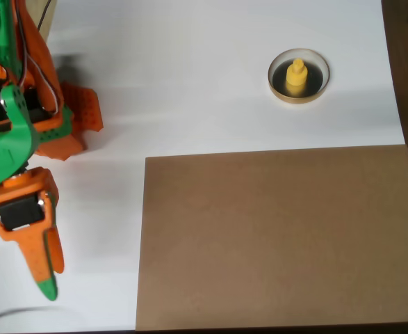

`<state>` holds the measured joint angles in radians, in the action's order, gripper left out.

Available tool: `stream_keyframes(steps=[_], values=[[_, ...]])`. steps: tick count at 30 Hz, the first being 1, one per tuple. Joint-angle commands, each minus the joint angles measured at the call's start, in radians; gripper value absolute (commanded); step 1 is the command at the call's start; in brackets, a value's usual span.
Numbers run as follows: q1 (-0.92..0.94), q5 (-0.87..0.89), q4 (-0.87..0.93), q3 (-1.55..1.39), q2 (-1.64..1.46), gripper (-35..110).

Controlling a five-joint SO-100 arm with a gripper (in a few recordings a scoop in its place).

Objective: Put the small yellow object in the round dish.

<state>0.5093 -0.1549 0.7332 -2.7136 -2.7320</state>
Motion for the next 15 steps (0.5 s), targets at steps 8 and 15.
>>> stream_keyframes(steps=[8,15], values=[[0.120,0.097,0.028,-0.242,-0.488,15],[0.150,0.118,0.072,-0.270,-0.594,7]])
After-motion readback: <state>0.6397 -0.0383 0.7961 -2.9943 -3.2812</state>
